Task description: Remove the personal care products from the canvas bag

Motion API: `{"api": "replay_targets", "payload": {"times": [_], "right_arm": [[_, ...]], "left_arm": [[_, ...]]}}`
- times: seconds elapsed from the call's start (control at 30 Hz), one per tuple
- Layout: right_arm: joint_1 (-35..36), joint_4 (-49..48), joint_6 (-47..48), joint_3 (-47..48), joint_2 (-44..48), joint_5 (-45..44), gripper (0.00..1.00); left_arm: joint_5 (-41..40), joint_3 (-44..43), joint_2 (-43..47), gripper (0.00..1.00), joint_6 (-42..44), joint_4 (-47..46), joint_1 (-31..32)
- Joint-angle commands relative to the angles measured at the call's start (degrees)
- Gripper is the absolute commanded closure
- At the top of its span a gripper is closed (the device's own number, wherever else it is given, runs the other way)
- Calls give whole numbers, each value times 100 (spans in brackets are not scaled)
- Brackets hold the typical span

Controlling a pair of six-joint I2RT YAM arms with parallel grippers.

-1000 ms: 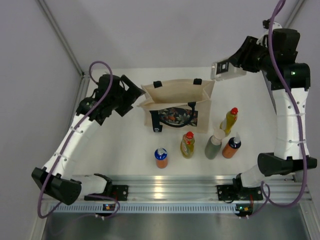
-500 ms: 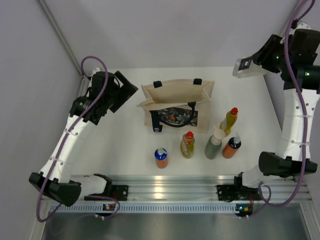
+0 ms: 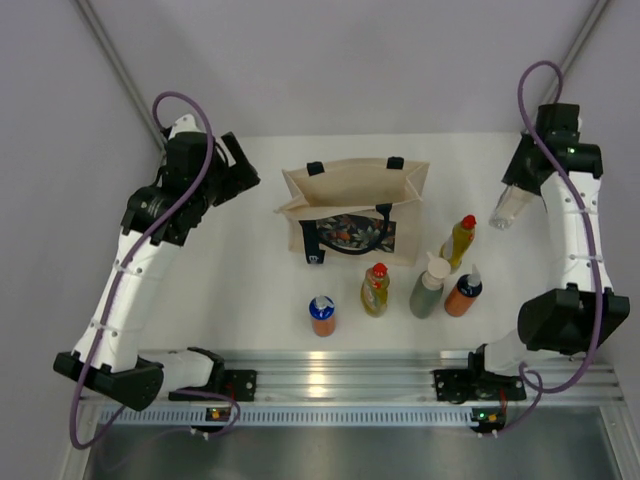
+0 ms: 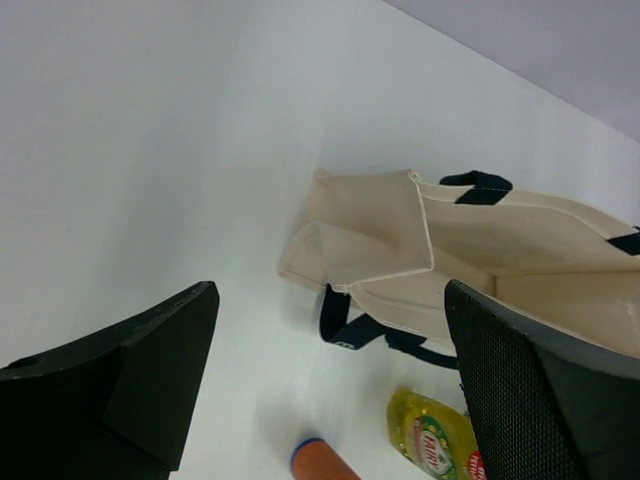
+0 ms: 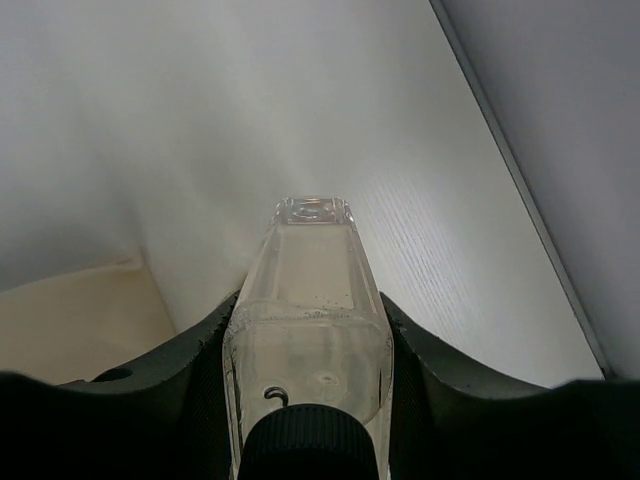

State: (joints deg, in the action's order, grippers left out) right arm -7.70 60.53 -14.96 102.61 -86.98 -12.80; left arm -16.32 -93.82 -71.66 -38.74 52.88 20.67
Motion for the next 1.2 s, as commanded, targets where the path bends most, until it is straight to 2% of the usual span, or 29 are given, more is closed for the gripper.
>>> {"api": "replay_targets", "payload": {"times": [0.0, 0.1, 0.2, 0.43, 0.53, 0.57, 0.6, 0.63, 0.8, 0.83, 0.87, 1.03, 1.07, 1.17], "right_arm": [[-91, -455, 90, -415, 445, -364, 100], [-248, -752, 3, -1171, 602, -128, 100], [-512, -1324, -24, -2023, 822, 470, 100], [-513, -1992, 46, -3299, 1157, 594, 98], [-513, -1993, 151, -3449, 1192, 585, 86], [-513, -1993, 169, -3484, 1210, 585, 79], [-521, -1984, 204, -3502, 1227, 594, 64], [-513, -1984, 222, -3511, 1245, 612, 58], [-513, -1975, 309, -3572, 1420, 673, 39], [-521, -1949, 327, -3564, 1447, 717, 28], [-513, -1914, 345, -3511, 1499, 726, 9], [-513, -1685, 266, -3248, 1798, 989, 7], [-504, -1624, 257, -3212, 1990, 1085, 1], [-364, -1510, 388, -2967, 2464, 1184, 1]], "left_arm": [[-424, -286, -6, 1, 761, 292, -36], [-706, -295, -41, 2, 1008, 407, -28], [-794, -164, 11, 1, 1105, 460, -36], [-803, 66, 222, 1, 1035, 460, -36], [-838, 57, 205, 2, 1027, 469, -54], [-847, 57, 196, 1, 1009, 460, -45], [-873, 66, 179, 1, 1000, 460, -54], [-917, 57, 161, 1, 991, 460, -45], [-961, 110, 117, 1, 912, 460, -54], [-952, 110, 108, 1, 912, 460, -54], [-961, 118, 99, 1, 904, 468, -54], [-1198, 145, 108, 1, 904, 538, -54], [-1277, 180, 126, 2, 895, 548, -63], [-1734, 522, 336, 1, 825, 583, -63]]}}
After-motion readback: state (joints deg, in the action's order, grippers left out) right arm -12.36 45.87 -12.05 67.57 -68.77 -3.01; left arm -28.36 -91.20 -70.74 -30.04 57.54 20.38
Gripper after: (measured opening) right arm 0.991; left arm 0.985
